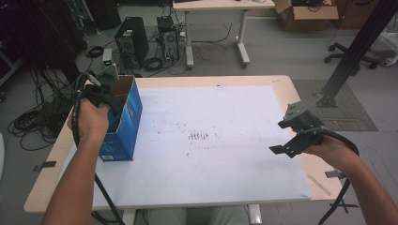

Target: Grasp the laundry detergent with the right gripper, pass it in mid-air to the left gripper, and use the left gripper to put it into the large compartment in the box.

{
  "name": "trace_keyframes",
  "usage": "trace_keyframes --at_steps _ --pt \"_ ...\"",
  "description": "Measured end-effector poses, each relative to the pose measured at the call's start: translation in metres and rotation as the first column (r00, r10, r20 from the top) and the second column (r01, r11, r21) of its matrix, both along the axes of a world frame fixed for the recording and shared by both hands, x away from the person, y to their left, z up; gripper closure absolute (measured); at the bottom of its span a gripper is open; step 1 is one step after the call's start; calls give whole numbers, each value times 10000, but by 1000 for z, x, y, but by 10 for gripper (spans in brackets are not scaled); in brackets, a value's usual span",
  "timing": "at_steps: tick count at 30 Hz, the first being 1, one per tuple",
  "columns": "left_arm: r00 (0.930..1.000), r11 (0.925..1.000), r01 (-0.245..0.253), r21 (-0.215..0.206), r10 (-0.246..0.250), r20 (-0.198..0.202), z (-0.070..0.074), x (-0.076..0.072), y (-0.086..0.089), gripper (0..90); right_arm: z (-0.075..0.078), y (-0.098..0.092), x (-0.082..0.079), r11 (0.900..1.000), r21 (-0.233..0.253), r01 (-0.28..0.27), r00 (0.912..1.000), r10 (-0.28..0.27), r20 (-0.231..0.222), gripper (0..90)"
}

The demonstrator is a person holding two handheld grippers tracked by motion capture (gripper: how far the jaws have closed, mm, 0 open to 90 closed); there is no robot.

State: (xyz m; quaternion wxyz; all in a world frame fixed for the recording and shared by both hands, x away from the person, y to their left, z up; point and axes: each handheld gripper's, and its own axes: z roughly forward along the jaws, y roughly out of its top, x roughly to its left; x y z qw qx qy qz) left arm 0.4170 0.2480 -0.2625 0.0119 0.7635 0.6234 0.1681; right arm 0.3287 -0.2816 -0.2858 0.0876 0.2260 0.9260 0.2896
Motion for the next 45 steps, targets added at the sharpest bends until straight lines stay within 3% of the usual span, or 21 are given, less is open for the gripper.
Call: trace_keyframes --at_steps 11,20,30,34,36,42,45 --pt "9997 9999 130 23 -130 -203 -11 2 0 386 -1 -2 0 10000 -40 48 10000 -48 -35 59" --pt "9995 9998 187 58 -186 -263 -12 4 -1 385 -3 -2 -1 10000 -24 81 9999 -81 -73 61" --pt "9991 9997 188 -148 -194 -378 -11 5 4 380 -5 -3 -2 10000 -41 66 9999 -67 -143 63" --pt "9994 9983 55 -577 -74 -330 -11 5 6 360 -5 -3 -2 10000 -21 65 9999 -65 -147 64" --pt "9993 9985 74 -549 -95 -375 -11 5 7 360 -5 -2 -3 10000 -15 62 9999 -63 -155 64" --pt "9991 9982 28 -602 -54 -418 -11 3 10 290 -7 -3 -3 10000 -46 35 9998 -35 -197 64" --pt "9996 9970 35 -779 -56 -274 -4 2 12 271 -6 -2 -3 10000 -72 31 9998 -32 -205 66"
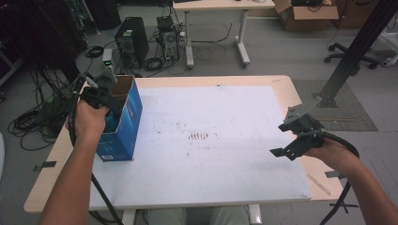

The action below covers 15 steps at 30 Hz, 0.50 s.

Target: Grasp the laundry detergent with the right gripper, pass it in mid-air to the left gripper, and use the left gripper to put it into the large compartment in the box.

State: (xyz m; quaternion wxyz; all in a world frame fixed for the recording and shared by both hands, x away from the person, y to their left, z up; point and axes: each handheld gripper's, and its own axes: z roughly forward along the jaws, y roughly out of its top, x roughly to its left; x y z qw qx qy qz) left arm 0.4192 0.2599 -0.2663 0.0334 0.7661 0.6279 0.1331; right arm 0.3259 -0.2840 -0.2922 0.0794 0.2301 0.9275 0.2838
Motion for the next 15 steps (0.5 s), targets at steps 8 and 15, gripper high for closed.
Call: trace_keyframes --at_steps 8,15 --pt "9991 9999 95 -54 -92 408 21 -4 1 225 3 3 0 10000 3 -37 10000 37 37 66" --pt "9982 9997 230 -55 -227 561 38 -12 7 206 4 3 -1 10000 -19 -17 10000 17 79 65"
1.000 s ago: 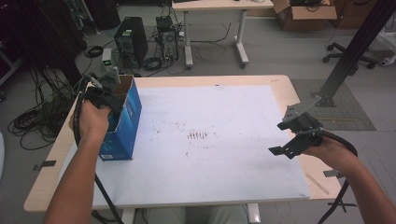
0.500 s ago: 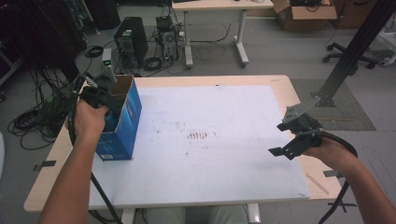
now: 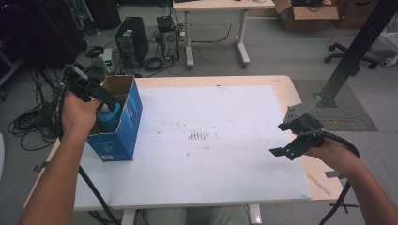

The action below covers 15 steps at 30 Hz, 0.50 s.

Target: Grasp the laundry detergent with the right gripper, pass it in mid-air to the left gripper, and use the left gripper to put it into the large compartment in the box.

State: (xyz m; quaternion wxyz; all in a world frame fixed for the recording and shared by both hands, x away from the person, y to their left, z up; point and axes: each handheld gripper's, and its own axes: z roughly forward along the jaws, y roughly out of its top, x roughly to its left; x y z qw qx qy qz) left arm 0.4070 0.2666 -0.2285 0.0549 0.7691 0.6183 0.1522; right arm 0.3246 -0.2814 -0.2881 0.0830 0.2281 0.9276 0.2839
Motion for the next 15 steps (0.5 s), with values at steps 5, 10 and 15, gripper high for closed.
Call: trace_keyframes --at_steps 5,10,15 --pt "9996 9998 199 43 -199 175 15 -6 0 192 1 1 -1 10000 -19 -1 10000 1 -1 66" --pt "9976 9984 560 -72 -557 405 32 -12 -6 173 3 2 -1 10000 -38 -32 10000 32 21 66" --pt "9936 9955 943 -95 -935 640 48 -19 -17 147 6 4 -3 10000 -60 -60 10000 60 45 66"
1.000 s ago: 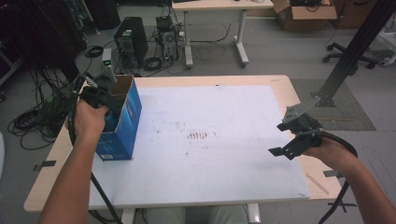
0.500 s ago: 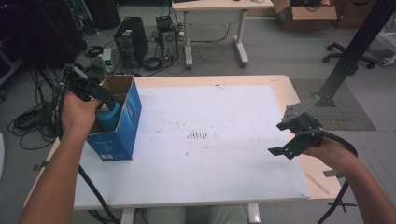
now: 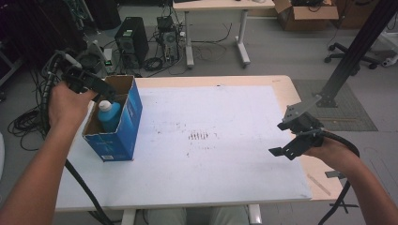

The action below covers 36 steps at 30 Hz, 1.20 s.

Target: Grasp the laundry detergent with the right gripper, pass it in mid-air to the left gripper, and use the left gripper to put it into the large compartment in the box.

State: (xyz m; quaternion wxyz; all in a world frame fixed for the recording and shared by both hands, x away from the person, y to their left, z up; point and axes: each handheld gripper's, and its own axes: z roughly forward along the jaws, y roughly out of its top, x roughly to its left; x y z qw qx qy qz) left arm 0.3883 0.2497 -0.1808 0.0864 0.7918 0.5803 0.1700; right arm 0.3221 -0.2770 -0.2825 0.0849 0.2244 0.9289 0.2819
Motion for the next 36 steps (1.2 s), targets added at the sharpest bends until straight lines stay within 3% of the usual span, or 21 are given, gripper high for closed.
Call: trace_keyframes --at_steps 8,16,23,36 --pt "9982 9978 578 -312 -572 201 20 -8 -14 100 2 0 -3 10000 3 12 10000 -12 50 63" --pt "9886 9887 1480 -244 -1472 326 33 -17 -38 95 4 -1 -4 10000 -4 77 10000 -77 45 63" --pt "9735 9737 2261 -287 -2248 422 41 -24 -63 88 5 -1 -5 10000 -16 75 10000 -75 45 63" --pt "9344 9340 3558 -337 -3547 338 42 -27 -101 81 6 -2 -7 9998 -80 160 9999 -160 22 62"
